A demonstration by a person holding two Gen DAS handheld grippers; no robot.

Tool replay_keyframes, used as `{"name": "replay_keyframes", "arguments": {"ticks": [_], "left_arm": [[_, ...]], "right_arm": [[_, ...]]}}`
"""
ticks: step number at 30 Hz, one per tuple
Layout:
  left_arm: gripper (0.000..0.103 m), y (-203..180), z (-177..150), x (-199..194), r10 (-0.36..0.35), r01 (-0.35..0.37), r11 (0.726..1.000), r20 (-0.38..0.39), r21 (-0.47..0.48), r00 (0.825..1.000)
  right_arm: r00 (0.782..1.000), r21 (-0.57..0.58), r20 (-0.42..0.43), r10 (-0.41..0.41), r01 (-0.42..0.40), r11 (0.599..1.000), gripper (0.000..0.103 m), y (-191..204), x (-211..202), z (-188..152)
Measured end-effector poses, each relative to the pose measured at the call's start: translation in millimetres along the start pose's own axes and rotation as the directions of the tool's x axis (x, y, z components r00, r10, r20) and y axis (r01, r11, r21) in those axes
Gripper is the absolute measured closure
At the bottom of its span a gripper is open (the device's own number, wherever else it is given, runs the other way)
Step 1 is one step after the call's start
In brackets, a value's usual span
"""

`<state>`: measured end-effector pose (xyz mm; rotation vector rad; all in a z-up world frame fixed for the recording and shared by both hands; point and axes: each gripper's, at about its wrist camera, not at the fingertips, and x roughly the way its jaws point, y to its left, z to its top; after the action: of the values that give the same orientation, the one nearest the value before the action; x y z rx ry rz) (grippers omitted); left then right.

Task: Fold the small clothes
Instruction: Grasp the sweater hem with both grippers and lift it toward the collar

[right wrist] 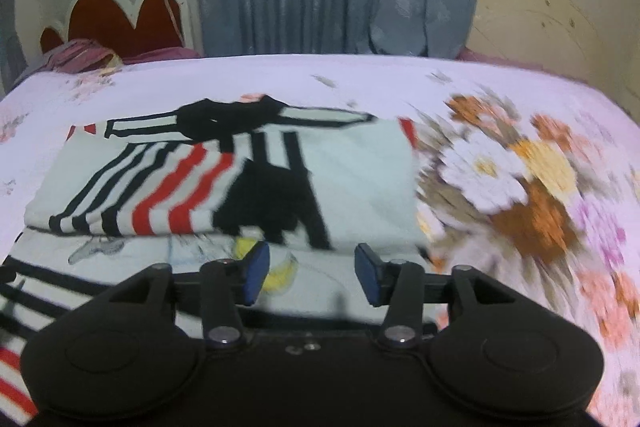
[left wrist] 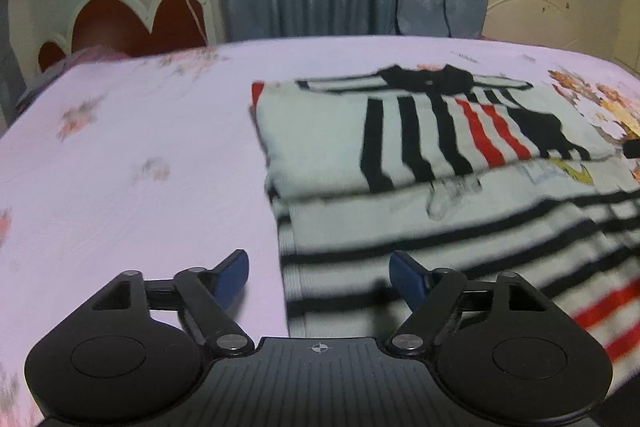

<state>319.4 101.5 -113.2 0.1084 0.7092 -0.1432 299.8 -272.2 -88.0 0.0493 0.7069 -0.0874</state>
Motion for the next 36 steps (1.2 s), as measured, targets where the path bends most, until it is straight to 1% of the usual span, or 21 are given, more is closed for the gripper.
{"name": "replay_keyframes", "arguments": {"ticks": [5, 8, 10, 13, 15, 17, 18, 19, 21, 22, 24, 25, 26, 27, 28, 29, 30, 32, 33, 34, 36], "left_arm": [[0.026, 0, -38, -28, -0.062, 0.057, 0.996, -0.061, -0.074, 0.996], [0.028, 2, -66, -46, -0.141, 0.125, 0.975, -0.078, -0.181, 0.987], [0.031, 3, -80, -56, -0.173, 0.151, 0.959, -0.073, -0.241, 0.982], [0.035, 6, -96, -68, -0.253, 0.221, 0.916, -0.056, -0.334, 0.966], [0.04, 10, -108, -73, -0.309, 0.268, 0.877, -0.041, -0.399, 0.95], [0.041, 13, -118, -77, -0.353, 0.307, 0.84, -0.022, -0.448, 0.935], [0.041, 15, -125, -79, -0.392, 0.34, 0.81, -0.01, -0.477, 0.92], [0.041, 18, -132, -80, -0.439, 0.379, 0.772, 0.004, -0.51, 0.899], [0.041, 19, -144, -83, -0.471, 0.41, 0.729, 0.032, -0.548, 0.881], [0.042, 19, -148, -84, -0.483, 0.421, 0.713, 0.043, -0.56, 0.875], [0.042, 18, -154, -84, -0.485, 0.43, 0.691, 0.068, -0.581, 0.872], [0.043, 17, -155, -82, -0.484, 0.433, 0.682, 0.079, -0.59, 0.871], [0.049, 17, -156, -79, -0.48, 0.432, 0.673, 0.09, -0.601, 0.873], [0.054, 15, -156, -76, -0.47, 0.423, 0.669, 0.094, -0.611, 0.878], [0.089, 14, -152, -73, -0.458, 0.413, 0.676, 0.091, -0.61, 0.884], [0.098, 12, -148, -72, -0.425, 0.382, 0.703, 0.075, -0.6, 0.902], [0.098, 12, -145, -77, -0.398, 0.376, 0.714, 0.1, -0.59, 0.912], [0.098, 15, -143, -93, -0.387, 0.436, 0.692, 0.214, -0.575, 0.897], [0.098, 14, -141, -97, -0.365, 0.416, 0.712, 0.208, -0.565, 0.908], [0.098, 14, -142, -95, -0.351, 0.385, 0.731, 0.174, -0.563, 0.92], [0.098, 12, -149, -81, -0.319, 0.297, 0.773, 0.061, -0.561, 0.946]], "right_arm": [[0.997, 0.143, -0.059, 0.053, -0.044, 0.989, 0.055, -61, -31, -47], [0.989, 0.187, -0.101, 0.105, -0.085, 0.979, 0.055, -84, -48, -79], [0.983, 0.191, -0.132, 0.126, -0.099, 0.977, 0.055, -91, -56, -100], [0.968, 0.243, -0.145, 0.203, -0.164, 0.956, 0.055, -96, -66, -125], [0.956, 0.282, -0.131, 0.262, -0.218, 0.934, 0.055, -96, -75, -135], [0.936, 0.331, -0.123, 0.331, -0.276, 0.903, 0.055, -97, -82, -143], [0.923, 0.355, -0.122, 0.365, -0.303, 0.884, 0.055, -98, -84, -147], [0.912, 0.375, -0.12, 0.393, -0.325, 0.868, 0.055, -99, -86, -151], [0.89, 0.398, -0.114, 0.441, -0.366, 0.841, 0.057, -98, -91, -158], [0.878, 0.407, -0.112, 0.464, -0.386, 0.828, 0.06, -98, -92, -161], [0.858, 0.422, -0.106, 0.503, -0.419, 0.804, 0.067, -98, -93, -164], [0.855, 0.43, -0.103, 0.508, -0.422, 0.798, 0.071, -98, -92, -165], [0.857, 0.442, -0.101, 0.506, -0.417, 0.794, 0.077, -100, -91, -165], [0.858, 0.454, -0.095, 0.505, -0.414, 0.789, 0.08, -102, -89, -165], [0.858, 0.47, -0.087, 0.507, -0.413, 0.78, 0.094, -104, -86, -163], [0.861, 0.48, -0.081, 0.503, -0.409, 0.776, 0.098, -107, -84, -162], [0.867, 0.472, -0.068, 0.494, -0.408, 0.781, 0.098, -109, -86, -158], [0.867, 0.441, -0.013, 0.498, -0.442, 0.781, 0.098, -114, -99, -152], [0.863, 0.421, 0.011, 0.505, -0.462, 0.78, 0.098, -117, -107, -149], [0.86, 0.408, 0.021, 0.51, -0.474, 0.781, 0.098, -119, -110, -148], [0.861, 0.408, -0.011, 0.508, -0.46, 0.788, 0.098, -122, -102, -153]]}}
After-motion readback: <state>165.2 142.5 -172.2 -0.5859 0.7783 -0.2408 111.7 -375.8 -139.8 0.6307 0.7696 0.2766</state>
